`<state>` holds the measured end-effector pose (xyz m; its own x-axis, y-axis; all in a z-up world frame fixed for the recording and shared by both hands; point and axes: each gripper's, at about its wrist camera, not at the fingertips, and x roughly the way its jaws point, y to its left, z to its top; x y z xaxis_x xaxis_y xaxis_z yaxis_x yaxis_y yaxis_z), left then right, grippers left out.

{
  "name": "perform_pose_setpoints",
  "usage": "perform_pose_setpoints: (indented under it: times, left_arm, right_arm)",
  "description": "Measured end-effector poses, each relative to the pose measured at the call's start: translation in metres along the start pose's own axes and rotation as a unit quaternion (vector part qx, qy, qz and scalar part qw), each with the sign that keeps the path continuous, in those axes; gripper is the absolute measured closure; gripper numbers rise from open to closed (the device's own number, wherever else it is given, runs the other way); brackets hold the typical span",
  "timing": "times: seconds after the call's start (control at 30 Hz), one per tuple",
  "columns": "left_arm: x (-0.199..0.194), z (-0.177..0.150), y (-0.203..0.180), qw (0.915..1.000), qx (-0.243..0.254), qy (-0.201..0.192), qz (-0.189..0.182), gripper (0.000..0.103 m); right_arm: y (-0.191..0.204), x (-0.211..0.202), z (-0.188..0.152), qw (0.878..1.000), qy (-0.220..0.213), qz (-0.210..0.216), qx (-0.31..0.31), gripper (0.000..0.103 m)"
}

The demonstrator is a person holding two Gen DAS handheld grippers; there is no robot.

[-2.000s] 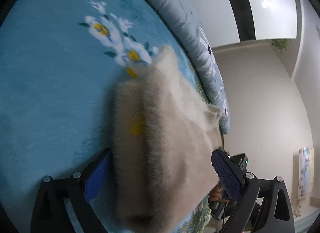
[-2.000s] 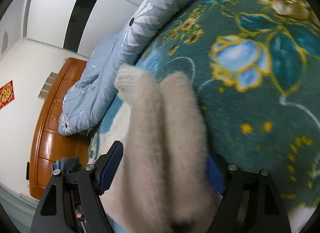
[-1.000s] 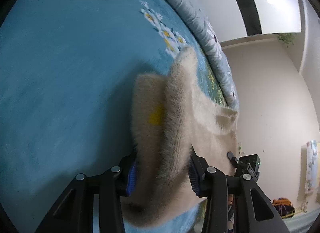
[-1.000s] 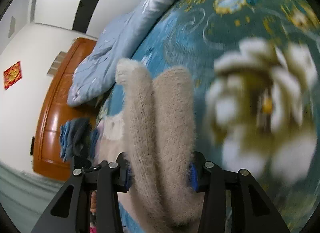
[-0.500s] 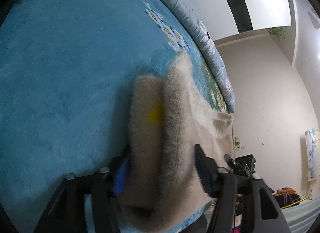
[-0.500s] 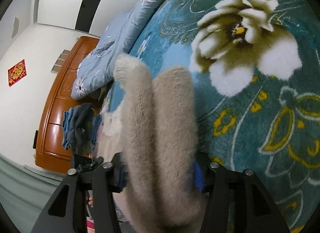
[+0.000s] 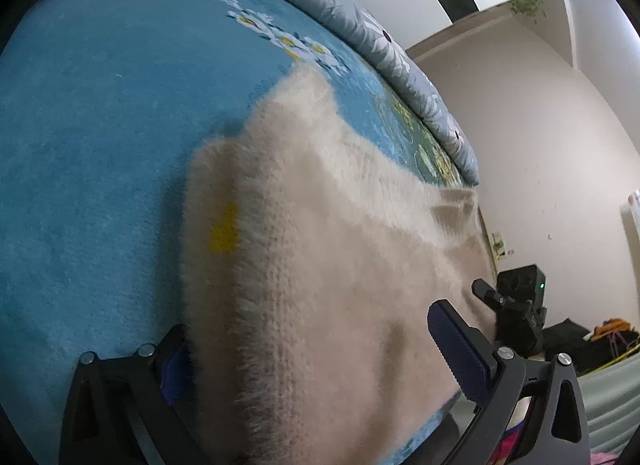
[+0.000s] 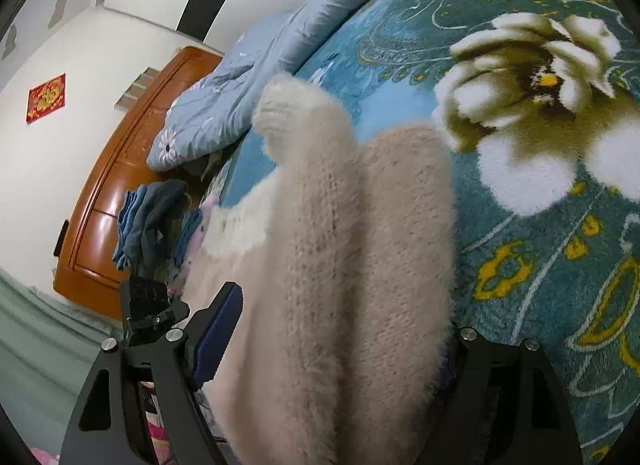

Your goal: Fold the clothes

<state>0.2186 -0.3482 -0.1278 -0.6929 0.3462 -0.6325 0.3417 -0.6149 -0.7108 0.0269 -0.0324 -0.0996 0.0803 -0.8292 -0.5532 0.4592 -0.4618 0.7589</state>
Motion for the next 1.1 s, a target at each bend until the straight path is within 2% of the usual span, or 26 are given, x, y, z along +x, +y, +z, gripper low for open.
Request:
perform_pose_setpoints:
  times: [0.23,0.5,0.73,0.8,0.83,0.93,1.03,1.1]
  left_arm:
    - [0.005,-0.001,-0.003,0.9999,0.005,-0.008,0.012,0.0]
    - [0.003,-0.008,-0.006,0.9985,-0.004,-0.054,0.01,0.0]
    - [0.007,-0.001,-0.008,0.9995,0.001,-0.029,0.012,0.0]
    - [0.006,0.002,-0.007,0.9996,-0.008,-0.027,0.008,0.001]
    - [0.005,0.002,-0.005,0.9995,-0.013,-0.029,0.001,0.003]
    - [0.001,0.003,-0.001,0.9992,-0.024,-0.032,-0.007,0.017]
    - [-0.005,0.002,0.006,0.9989,-0.033,-0.032,-0.004,0.041]
    - [-0.01,0.001,0.012,0.9985,-0.041,-0.033,-0.016,0.05]
  right_arm:
    - [-0.001,0.002,-0.001,1.0,0.015,-0.003,-0.004,0.021]
    - [-0.001,0.005,-0.001,1.0,0.025,-0.004,0.014,0.021]
    - [-0.004,0.003,0.0,0.999,0.014,-0.008,0.032,0.024]
    - [-0.004,0.0,-0.001,0.999,0.012,-0.023,0.037,0.033]
    - [-0.004,-0.001,-0.002,0.999,0.011,-0.031,0.039,0.036]
    - [-0.001,-0.004,-0.002,0.998,0.008,-0.044,0.044,0.046]
    - [0.006,-0.008,-0.003,0.998,0.002,-0.053,0.043,0.053]
    - [0.015,-0.01,-0.002,0.998,-0.003,-0.059,0.037,0.055]
